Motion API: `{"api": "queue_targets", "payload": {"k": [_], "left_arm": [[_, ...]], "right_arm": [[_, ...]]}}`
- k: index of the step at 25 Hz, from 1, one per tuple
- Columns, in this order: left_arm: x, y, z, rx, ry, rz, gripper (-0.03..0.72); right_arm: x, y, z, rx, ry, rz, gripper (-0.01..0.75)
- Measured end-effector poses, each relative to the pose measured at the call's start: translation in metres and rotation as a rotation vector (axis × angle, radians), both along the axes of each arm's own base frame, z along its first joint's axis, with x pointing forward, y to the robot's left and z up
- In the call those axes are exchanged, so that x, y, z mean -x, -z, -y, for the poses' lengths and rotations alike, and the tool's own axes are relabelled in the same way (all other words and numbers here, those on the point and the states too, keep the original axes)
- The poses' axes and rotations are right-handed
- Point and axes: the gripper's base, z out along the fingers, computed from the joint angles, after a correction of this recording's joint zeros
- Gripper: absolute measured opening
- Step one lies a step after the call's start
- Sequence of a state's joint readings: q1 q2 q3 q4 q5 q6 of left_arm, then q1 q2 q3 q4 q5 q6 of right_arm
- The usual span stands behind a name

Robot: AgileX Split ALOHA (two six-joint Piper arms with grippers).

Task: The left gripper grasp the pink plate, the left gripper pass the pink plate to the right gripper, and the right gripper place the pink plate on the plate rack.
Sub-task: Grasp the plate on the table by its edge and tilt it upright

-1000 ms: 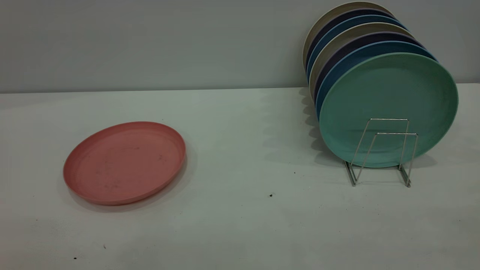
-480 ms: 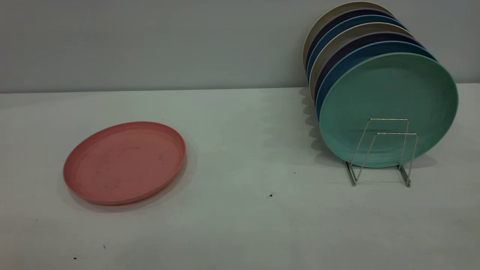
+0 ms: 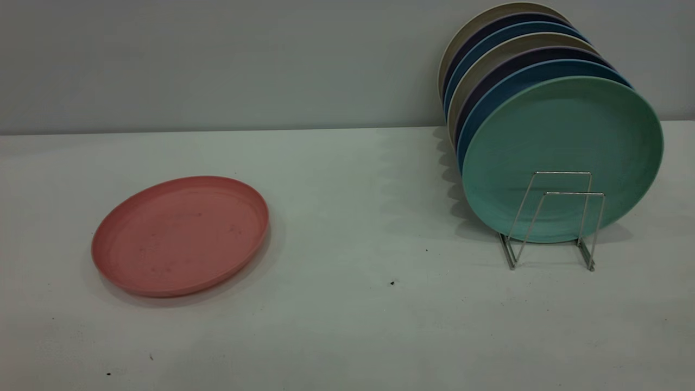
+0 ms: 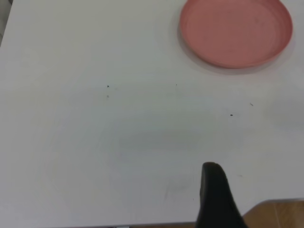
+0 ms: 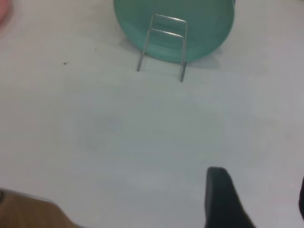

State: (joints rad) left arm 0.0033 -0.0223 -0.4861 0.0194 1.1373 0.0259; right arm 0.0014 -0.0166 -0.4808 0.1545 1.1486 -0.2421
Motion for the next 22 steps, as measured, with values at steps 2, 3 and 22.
{"api": "queue_targets", "payload": {"k": [2,3,22], "left_arm": [[0.000,0.000,0.002,0.021,0.007,0.000,0.484],[0.000,0.000,0.004,0.045,0.017,0.000,0.484],[-0.069,-0.035,0.013,0.326,-0.058,0.053,0.470]], "right_arm": [[0.000,0.000,0.000,-0.001,0.000,0.000,0.402],[0.000,0.000,0.000,-0.004,0.001,0.000,0.402],[-0.062,-0.026,-0.009,-0.074,-0.065,-0.013,0.424]]}}
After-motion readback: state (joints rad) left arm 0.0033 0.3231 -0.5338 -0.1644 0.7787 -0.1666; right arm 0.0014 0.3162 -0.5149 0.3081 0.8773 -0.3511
